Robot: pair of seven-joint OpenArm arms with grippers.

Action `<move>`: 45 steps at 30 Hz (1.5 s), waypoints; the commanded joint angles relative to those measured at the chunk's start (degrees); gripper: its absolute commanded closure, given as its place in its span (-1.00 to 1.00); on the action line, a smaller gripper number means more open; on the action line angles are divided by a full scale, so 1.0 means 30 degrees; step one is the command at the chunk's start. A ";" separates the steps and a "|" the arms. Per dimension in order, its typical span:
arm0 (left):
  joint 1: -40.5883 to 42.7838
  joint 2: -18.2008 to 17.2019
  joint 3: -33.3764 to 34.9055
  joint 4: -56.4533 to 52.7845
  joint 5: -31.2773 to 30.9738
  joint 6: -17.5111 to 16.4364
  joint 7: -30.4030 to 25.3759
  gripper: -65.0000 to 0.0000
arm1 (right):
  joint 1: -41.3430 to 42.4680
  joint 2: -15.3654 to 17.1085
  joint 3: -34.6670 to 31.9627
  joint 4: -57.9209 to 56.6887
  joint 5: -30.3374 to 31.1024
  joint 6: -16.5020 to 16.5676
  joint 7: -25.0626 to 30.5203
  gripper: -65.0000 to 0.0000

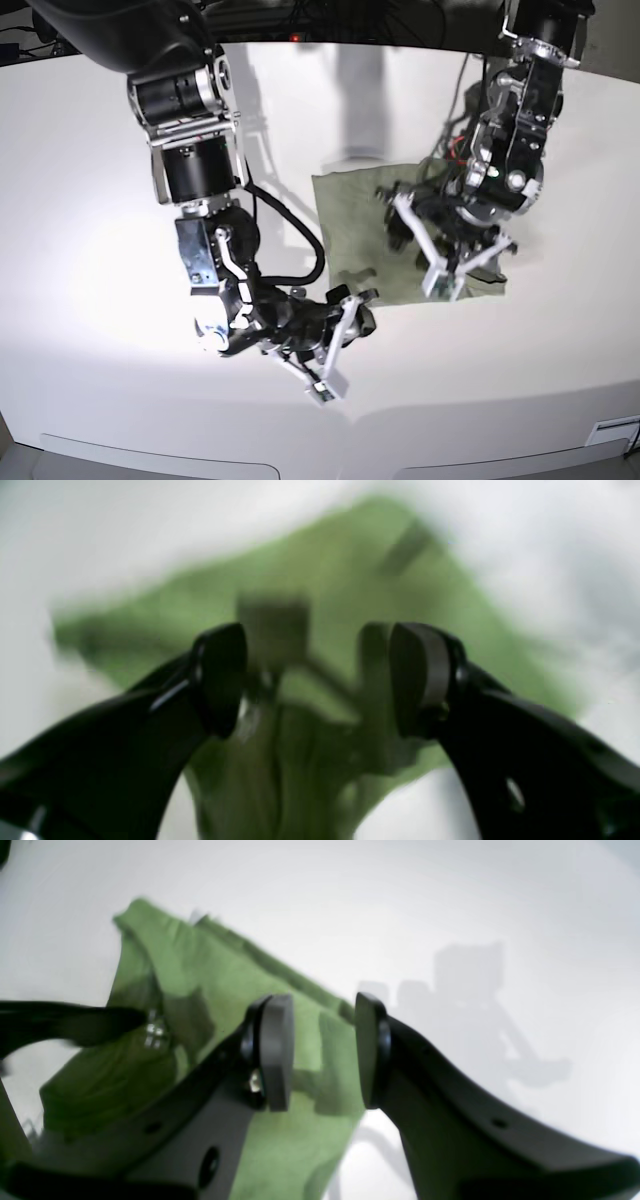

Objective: Fold the T-shirt properly
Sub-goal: 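Grasp the bundle with both grippers and fold it over once more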

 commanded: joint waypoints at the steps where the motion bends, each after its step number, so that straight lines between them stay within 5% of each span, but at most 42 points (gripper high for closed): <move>1: -0.0102 0.0153 0.0000 0.0000 -0.0204 -0.0146 -0.0342 -0.34 | 0.0670 -0.0080 -0.0379 0.0306 -0.0007 0.0157 0.0554 0.35; 7: 0.0889 0.0153 0.0000 -0.0080 -0.0073 -0.0146 0.0248 -0.34 | 0.0699 -0.0051 -0.3031 -0.2266 -0.3104 -0.0313 0.3257 0.35; 12: 0.0976 0.0131 0.0000 -0.0109 0.0576 -0.0226 -0.0699 -0.34 | 0.0772 0.0029 -0.3504 -0.5217 -0.3993 -0.0750 0.3432 0.35; 21: 0.0918 0.0131 0.0000 -0.0663 0.1508 -0.0219 -0.2018 -0.34 | 0.0670 0.1268 -0.3519 -0.3264 -0.0991 -0.0175 0.0080 0.35; 28: -0.0408 0.0146 0.0000 -0.4641 0.1508 -0.0226 -0.3060 -0.34 | 0.0364 0.2572 -0.3519 -0.2659 0.1661 0.0157 -0.2295 0.35; 36: -0.2412 0.0044 0.0015 -0.6761 0.2470 -0.0248 -0.3555 -0.34 | -0.0721 0.3869 -0.4714 -0.2659 0.3067 0.0157 -0.2718 0.35; 45: -0.3687 -0.0022 0.0022 -0.6768 0.2718 -0.1566 -0.4357 -0.34 | -0.2069 0.4029 -0.8298 -0.1821 0.4116 0.0157 -0.3147 0.35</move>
